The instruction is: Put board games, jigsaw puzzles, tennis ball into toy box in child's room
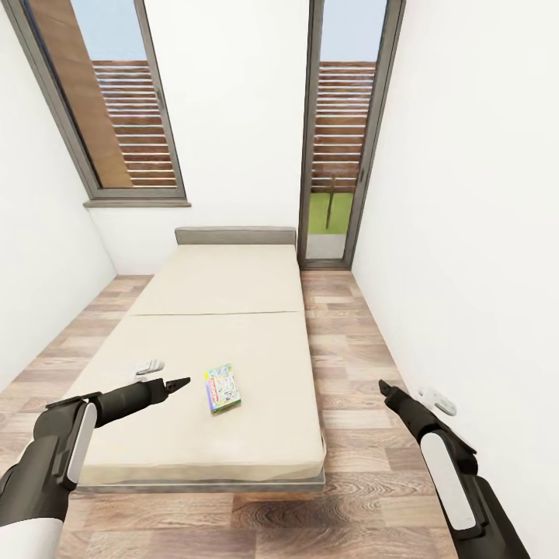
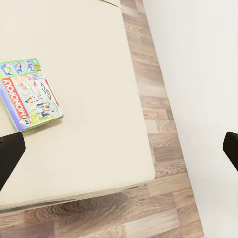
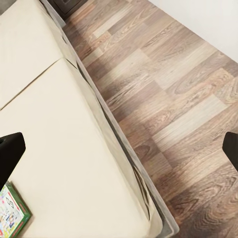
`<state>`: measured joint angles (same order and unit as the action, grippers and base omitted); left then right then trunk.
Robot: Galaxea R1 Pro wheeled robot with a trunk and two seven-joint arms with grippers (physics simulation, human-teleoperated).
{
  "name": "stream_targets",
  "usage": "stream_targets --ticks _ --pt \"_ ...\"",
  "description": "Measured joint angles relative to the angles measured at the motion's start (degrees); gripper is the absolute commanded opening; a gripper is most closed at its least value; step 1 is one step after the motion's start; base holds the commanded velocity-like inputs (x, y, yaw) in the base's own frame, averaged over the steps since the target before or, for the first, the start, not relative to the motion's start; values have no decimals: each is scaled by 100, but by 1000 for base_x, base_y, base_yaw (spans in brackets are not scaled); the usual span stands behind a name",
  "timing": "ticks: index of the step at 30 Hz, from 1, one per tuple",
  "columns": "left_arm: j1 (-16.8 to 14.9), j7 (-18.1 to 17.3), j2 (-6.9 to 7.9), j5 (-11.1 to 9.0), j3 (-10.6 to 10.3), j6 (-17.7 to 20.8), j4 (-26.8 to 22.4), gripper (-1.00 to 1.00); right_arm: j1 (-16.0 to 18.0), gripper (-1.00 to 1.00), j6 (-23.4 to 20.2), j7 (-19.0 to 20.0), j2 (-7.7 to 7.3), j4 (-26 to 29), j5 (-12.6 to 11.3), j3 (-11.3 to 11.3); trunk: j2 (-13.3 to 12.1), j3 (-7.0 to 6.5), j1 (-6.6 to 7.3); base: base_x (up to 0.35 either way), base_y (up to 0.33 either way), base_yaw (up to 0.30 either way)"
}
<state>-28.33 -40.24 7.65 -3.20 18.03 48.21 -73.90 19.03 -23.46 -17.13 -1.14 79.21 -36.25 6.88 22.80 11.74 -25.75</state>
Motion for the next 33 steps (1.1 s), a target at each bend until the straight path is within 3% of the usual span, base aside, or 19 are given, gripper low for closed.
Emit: stream_targets --ticks 33 --pt "0 7 -9 0 -7 0 4 100 0 100 15 2 1 -18 16 -60 0 0 0 0 0 0"
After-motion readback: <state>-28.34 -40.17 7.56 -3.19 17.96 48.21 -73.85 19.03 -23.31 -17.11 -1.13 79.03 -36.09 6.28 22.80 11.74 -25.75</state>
